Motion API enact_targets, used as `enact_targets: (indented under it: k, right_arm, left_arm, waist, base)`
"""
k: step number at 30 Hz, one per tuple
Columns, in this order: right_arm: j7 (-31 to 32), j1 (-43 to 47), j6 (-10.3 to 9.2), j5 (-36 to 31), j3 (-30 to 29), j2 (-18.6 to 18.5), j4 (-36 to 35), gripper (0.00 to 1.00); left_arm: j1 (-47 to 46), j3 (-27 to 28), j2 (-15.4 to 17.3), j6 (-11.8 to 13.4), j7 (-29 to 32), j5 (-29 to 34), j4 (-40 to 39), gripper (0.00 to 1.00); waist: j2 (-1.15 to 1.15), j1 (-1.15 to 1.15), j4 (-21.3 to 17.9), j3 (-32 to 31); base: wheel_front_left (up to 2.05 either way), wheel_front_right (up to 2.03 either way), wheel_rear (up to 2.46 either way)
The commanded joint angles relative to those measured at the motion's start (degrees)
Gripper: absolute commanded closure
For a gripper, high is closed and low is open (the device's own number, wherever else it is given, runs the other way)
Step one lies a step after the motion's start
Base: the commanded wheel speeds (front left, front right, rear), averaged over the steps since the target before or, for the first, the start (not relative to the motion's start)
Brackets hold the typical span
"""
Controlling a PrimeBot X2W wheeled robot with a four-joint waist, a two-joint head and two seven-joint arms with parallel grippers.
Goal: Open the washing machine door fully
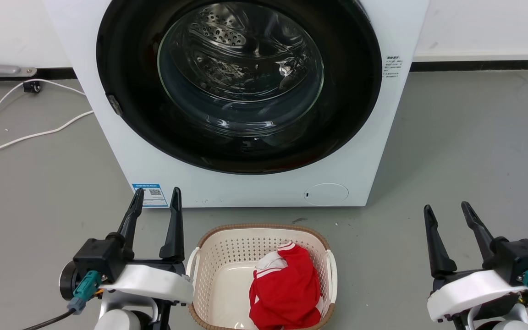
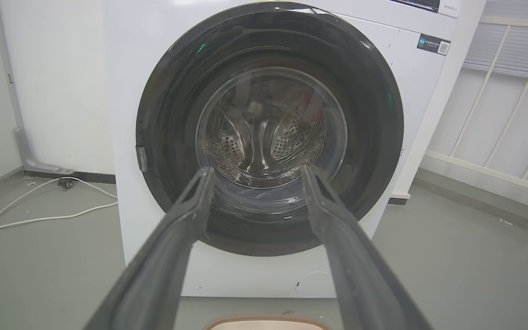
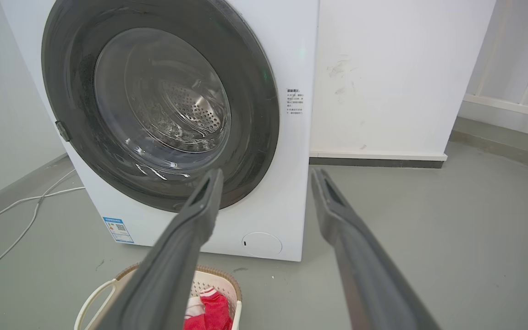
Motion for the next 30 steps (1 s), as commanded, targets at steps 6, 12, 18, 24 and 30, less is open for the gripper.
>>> enact_targets:
  k: [6,12,18,24,30]
  right_arm:
    - [-0.71,0.24,-0.02,-3.62,0.59,0.07,-0.55,0.0]
    - [-0.89,0.05,-0.02,-5.72,0.87,0.08,-1.55,0.0]
    - [-0.94,0.36,-0.02,-7.54,1.27,0.09,-2.61,0.0]
    - [-0.93,0.73,-0.02,-8.86,1.48,0.1,-2.98,0.0]
    - [-1.05,0.98,-0.02,-10.49,1.38,0.1,-3.22,0.0]
  left_arm:
    - [0.08,-0.52,0.43,0.36,-1.03,3.43,0.02,0.0]
    - [0.37,-1.06,0.54,0.64,-1.75,6.28,0.38,0.0]
    - [0.22,-1.37,0.55,0.89,-2.39,8.64,0.24,0.0]
    - [0.5,-1.24,0.34,1.05,-2.99,10.36,0.48,0.0]
    - [0.88,-1.12,0.09,0.95,-3.64,11.87,0.53,0.0]
  waist:
    - [0.0,0.0,-0.14,-0.06]
    - [0.0,0.0,-0.32,-0.05]
    - [0.0,0.0,-0.24,-0.03]
    - [0.0,0.0,-0.19,-0.1]
    - [0.0,0.0,-0.27,-0.15]
  base:
    - [0.0,0.0,0.0]
    - [0.0,0.0,0.0]
    - [0.0,0.0,0.0]
    - [0.0,0.0,0.0]
    - [0.0,0.0,0.0]
